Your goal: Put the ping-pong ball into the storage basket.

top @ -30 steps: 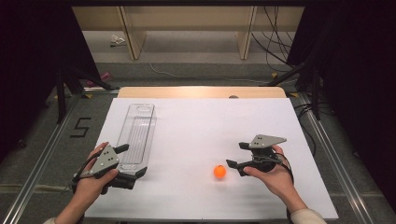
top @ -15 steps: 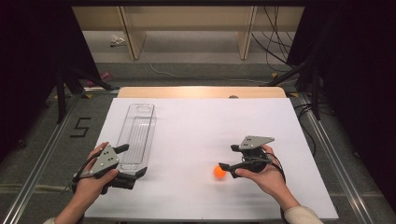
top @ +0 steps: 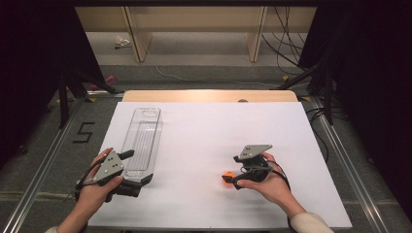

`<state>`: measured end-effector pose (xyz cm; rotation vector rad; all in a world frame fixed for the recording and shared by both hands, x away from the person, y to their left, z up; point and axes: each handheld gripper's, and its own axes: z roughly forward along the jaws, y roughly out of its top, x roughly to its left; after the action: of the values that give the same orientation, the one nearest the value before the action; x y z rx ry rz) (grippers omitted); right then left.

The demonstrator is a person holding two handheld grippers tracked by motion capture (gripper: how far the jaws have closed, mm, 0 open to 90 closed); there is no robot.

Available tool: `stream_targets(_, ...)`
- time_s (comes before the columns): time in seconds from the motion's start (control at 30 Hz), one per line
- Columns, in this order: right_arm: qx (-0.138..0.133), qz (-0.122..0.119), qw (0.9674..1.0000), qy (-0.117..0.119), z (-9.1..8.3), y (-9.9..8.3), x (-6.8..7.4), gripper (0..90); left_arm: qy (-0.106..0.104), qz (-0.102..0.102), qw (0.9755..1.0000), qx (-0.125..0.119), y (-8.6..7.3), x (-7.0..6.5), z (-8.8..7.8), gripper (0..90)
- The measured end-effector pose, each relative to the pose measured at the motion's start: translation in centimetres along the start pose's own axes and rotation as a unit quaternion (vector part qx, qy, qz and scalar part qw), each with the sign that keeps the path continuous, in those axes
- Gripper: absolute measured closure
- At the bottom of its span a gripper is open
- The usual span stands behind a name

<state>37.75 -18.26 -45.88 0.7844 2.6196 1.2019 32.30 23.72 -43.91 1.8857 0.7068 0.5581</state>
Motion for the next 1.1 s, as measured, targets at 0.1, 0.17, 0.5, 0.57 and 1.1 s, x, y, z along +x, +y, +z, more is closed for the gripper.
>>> stream_targets(0.1,0.007,0.000,1.0000,0.001,0.3,-0.1,0.0,16.5,0.000,0.000,1.0000,0.000,0.0,0.0,0.0,0.0)
stream_targets(0.17,0.014,-0.001,0.9999,0.003,0.5,-0.1,0.0,16.5,0.000,0.000,1.0000,0.000,0.0,0.0,0.0,0.0)
stream_targets(0.5,0.041,-0.014,0.9990,0.009,1.6,-0.2,0.4,17.2,-0.001,0.000,1.0000,0.000,0.0,0.0,0.0,0.0)
stream_targets(0.57,0.045,-0.017,0.9988,0.011,1.9,-0.2,0.4,17.5,0.000,0.000,1.0000,0.000,0.0,0.0,0.0,0.0)
stream_targets(1.1,0.065,-0.026,0.9975,0.008,2.5,-0.3,0.5,21.5,-0.001,0.001,1.0000,0.000,0.0,0.0,0.0,0.0)
